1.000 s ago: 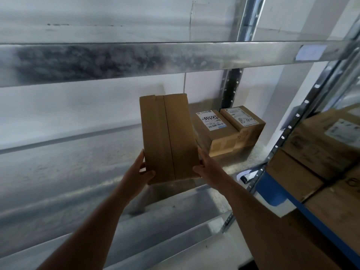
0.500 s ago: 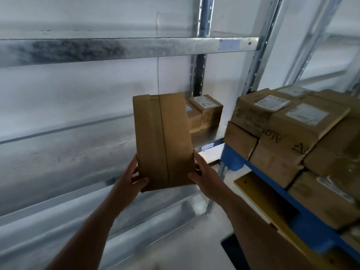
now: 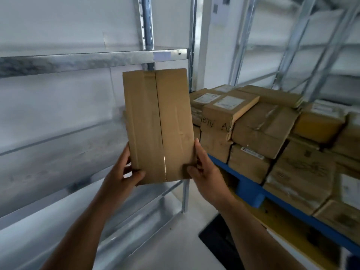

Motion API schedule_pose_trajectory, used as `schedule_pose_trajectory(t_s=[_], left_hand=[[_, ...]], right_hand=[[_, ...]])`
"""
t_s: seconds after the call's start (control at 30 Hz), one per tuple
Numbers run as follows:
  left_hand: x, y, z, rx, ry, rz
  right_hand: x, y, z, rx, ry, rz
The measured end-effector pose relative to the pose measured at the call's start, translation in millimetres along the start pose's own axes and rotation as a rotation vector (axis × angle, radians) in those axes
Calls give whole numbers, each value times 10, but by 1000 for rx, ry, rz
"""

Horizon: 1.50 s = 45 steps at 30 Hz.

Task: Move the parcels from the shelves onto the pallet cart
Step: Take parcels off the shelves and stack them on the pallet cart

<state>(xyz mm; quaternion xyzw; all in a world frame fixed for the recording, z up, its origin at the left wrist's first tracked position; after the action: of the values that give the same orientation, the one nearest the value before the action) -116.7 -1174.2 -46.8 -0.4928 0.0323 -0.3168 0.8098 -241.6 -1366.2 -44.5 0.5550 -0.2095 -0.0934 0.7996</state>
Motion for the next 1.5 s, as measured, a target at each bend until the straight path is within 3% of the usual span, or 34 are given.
schedule_pose_trajectory(t_s=[0.53, 0.8, 1.2, 1.5], left_hand=[[237, -1468, -1491, -59, 374, -270], [275, -1854, -2391, -78, 604, -270], [569, -1834, -3031, -13, 748, -217], [775, -1741, -3101, -48, 810, -159]], right_hand=[[-1168, -49, 1659, -44, -553, 25], [-1666, -252, 2236, -112, -822, -147], [-1570, -499, 2711, -301, -819, -342], [-1457, -509, 2678, -227, -748, -330]])
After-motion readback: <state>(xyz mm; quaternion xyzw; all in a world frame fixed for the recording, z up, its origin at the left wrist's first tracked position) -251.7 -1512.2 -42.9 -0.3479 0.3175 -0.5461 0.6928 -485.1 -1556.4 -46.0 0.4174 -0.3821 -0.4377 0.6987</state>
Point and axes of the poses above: each hand's wrist, its own x-axis towards the middle knuckle, its own z-axis out of the back of the hand, y = z × x, the point moved 4 cm from there along x, towards the middle knuckle, and after that the axes turned 8 degrees about x, right-handed, at the moved point
